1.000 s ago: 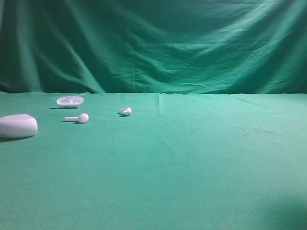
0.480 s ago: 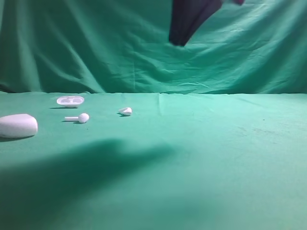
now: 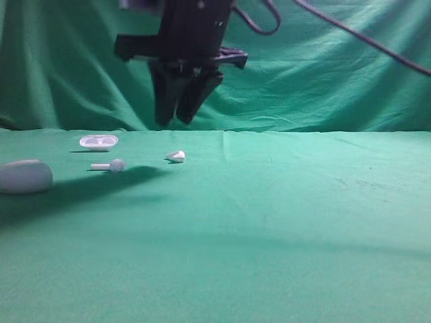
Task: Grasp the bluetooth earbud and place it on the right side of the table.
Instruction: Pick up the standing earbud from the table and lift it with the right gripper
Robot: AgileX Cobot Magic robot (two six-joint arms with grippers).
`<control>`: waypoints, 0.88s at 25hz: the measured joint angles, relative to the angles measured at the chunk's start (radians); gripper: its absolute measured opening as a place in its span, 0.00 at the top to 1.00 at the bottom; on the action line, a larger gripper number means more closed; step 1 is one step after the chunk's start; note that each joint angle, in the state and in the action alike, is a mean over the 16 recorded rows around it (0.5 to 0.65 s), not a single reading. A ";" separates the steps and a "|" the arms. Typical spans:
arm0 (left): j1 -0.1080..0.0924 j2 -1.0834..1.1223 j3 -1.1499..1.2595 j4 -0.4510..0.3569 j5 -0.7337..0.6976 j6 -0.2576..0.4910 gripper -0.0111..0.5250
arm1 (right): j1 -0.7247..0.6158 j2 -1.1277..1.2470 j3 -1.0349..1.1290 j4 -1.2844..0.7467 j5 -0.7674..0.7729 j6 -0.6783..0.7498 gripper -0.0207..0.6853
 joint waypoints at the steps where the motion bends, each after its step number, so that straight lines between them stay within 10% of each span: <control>1: 0.000 0.000 0.000 0.000 0.000 0.000 0.98 | 0.004 0.023 -0.022 -0.013 0.001 0.013 0.64; 11: 0.000 0.000 0.000 0.000 0.000 0.000 0.98 | 0.013 0.157 -0.140 -0.107 0.012 0.150 0.37; 22: 0.000 0.000 0.000 0.000 0.000 0.000 0.98 | 0.012 0.183 -0.155 -0.132 0.032 0.203 0.50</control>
